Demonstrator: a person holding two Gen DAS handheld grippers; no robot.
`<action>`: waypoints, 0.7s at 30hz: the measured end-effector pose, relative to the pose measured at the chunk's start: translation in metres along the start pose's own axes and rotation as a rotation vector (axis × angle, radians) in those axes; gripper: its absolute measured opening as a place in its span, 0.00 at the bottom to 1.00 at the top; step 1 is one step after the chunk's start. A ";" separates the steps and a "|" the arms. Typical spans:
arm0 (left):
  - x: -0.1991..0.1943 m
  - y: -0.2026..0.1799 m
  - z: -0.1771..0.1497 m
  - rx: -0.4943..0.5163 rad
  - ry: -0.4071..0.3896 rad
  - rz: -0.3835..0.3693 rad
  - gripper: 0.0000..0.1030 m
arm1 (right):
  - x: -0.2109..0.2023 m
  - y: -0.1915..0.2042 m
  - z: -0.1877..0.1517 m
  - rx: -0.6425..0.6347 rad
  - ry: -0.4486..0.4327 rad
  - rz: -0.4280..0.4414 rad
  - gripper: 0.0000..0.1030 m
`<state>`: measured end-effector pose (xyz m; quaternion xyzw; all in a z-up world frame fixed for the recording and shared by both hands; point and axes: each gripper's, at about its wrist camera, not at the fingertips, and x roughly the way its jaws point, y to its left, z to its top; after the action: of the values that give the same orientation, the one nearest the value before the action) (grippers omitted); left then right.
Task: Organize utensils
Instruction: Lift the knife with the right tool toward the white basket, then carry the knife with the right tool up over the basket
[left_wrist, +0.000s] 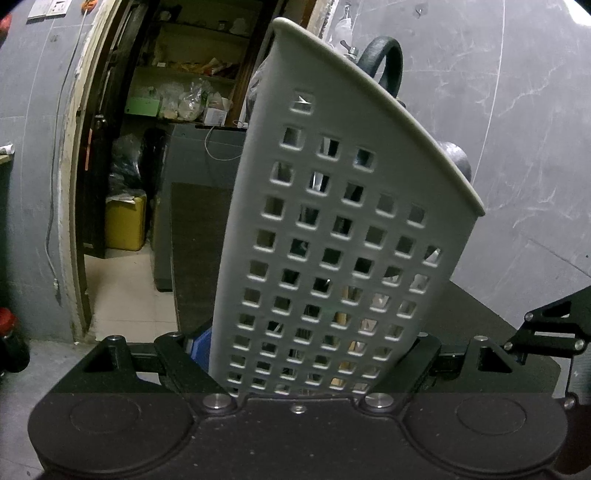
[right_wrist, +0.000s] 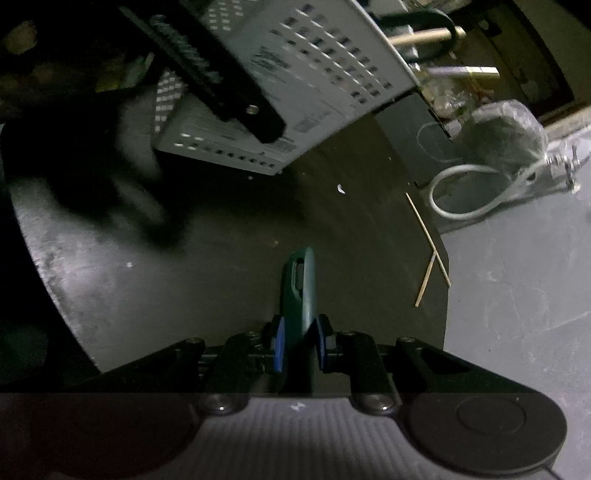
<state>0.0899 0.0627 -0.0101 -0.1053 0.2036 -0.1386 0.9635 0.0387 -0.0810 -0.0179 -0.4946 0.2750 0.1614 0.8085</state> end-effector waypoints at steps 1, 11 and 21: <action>0.000 0.001 0.000 0.000 0.000 0.000 0.82 | -0.001 0.001 0.001 -0.006 -0.006 0.001 0.19; 0.001 0.001 -0.001 0.000 0.001 -0.001 0.82 | 0.004 -0.017 0.007 0.027 0.010 -0.012 0.18; 0.002 0.004 0.000 -0.006 0.002 -0.006 0.82 | 0.028 -0.001 0.000 -0.143 0.065 -0.089 0.07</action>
<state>0.0923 0.0655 -0.0120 -0.1084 0.2047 -0.1410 0.9625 0.0619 -0.0820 -0.0340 -0.5680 0.2665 0.1283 0.7681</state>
